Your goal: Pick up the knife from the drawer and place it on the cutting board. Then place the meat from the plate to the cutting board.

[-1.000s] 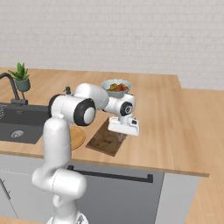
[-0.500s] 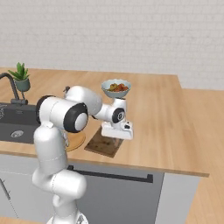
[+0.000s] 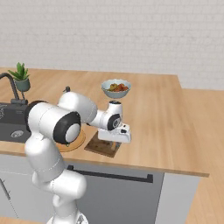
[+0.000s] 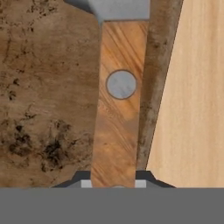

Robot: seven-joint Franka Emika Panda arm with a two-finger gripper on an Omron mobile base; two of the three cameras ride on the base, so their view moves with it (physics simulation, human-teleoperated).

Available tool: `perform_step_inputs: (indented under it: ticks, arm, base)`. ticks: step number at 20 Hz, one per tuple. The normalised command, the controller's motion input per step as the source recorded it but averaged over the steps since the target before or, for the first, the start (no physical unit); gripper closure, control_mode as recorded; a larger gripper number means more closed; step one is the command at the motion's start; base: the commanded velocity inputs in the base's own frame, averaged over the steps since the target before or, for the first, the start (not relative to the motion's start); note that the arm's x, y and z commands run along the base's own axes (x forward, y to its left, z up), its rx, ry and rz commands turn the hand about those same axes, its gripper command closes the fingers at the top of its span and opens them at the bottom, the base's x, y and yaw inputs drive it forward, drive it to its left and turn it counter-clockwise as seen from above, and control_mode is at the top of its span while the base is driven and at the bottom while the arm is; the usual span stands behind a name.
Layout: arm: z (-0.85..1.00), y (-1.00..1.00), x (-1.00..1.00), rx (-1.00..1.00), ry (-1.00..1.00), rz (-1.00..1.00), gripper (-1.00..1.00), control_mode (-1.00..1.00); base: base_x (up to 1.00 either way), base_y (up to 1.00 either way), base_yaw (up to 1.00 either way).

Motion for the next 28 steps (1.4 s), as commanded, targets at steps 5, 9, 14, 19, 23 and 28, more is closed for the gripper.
perform_step_inputs:
  ticks: [5, 9, 14, 19, 23, 28]
  arm:
    - [0.01, 0.17, -0.14, 0.00, 0.00, 0.03, 1.00, -1.00]
    - [0.00, 0.06, -0.07, 0.00, 0.00, 0.04, -1.00, -1.00]
    - [0.35, 0.00, -0.12, 0.00, -0.06, 0.01, -1.00, -1.00]
    - [0.90, 0.10, -0.44, 0.00, -0.17, 0.02, -1.00, -1.00]
    - [0.29, 0.92, -0.79, -0.01, -0.20, 0.20, -1.00, -1.00]
    - [0.00, 1.00, -0.38, -0.01, -0.18, 0.33, -1.00, -1.00]
  base:
    - [0.00, 0.00, 0.00]
    - [0.00, 0.00, 0.00]
    - [0.00, 0.00, 0.00]
    - [0.00, 0.00, 0.00]
    - [0.00, 0.00, 0.00]
    - [0.00, 0.00, 0.00]
